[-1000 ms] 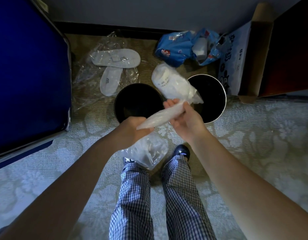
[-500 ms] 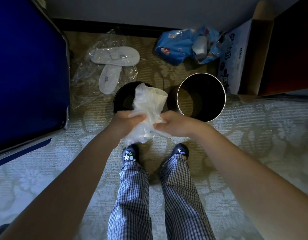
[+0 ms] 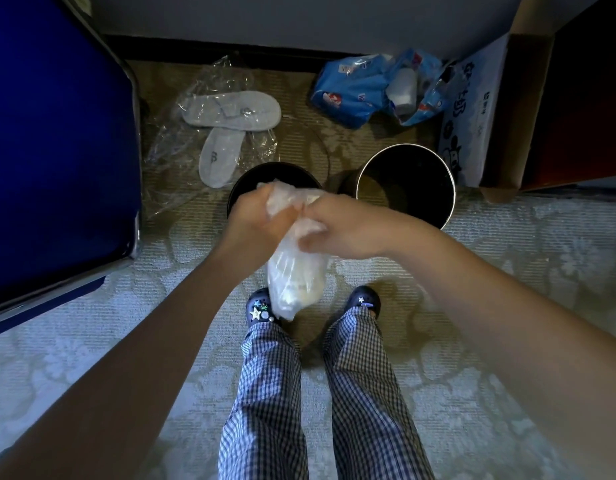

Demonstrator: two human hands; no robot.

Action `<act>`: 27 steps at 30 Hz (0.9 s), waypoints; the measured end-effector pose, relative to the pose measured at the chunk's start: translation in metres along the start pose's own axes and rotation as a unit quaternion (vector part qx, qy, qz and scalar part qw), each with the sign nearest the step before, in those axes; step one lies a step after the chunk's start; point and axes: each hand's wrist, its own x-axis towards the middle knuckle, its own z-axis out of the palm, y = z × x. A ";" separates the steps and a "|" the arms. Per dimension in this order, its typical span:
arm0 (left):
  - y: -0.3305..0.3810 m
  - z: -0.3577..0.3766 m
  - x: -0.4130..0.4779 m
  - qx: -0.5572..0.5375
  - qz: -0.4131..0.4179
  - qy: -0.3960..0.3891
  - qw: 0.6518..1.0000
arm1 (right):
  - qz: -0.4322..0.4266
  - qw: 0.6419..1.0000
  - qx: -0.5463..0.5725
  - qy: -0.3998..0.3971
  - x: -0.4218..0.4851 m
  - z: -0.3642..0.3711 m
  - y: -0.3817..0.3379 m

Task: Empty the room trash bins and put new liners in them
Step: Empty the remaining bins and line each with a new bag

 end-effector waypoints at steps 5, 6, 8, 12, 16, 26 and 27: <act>-0.002 -0.002 0.012 0.015 -0.080 0.032 0.996 | -0.108 0.972 -0.008 0.208 -0.004 0.013 0.005; 0.000 -0.001 0.012 -0.017 -0.124 0.036 0.992 | -0.121 0.967 0.002 0.225 -0.004 0.015 0.006; 0.010 -0.001 0.005 -0.173 -0.189 -0.038 0.966 | -0.139 0.955 0.050 0.256 -0.004 0.017 0.005; 0.021 -0.012 -0.009 -0.393 -0.273 -0.149 0.865 | -0.114 0.931 0.142 0.315 -0.009 0.012 0.004; 0.026 -0.008 -0.012 -0.284 -0.245 -0.110 0.920 | -0.116 0.929 0.159 0.314 -0.010 0.014 0.001; 0.025 -0.003 -0.012 -0.084 -0.145 -0.122 0.978 | -0.015 0.915 0.243 0.322 -0.013 0.024 0.012; 0.024 0.000 -0.013 -0.076 -0.141 -0.116 0.980 | 0.008 0.916 0.248 0.315 -0.014 0.025 0.013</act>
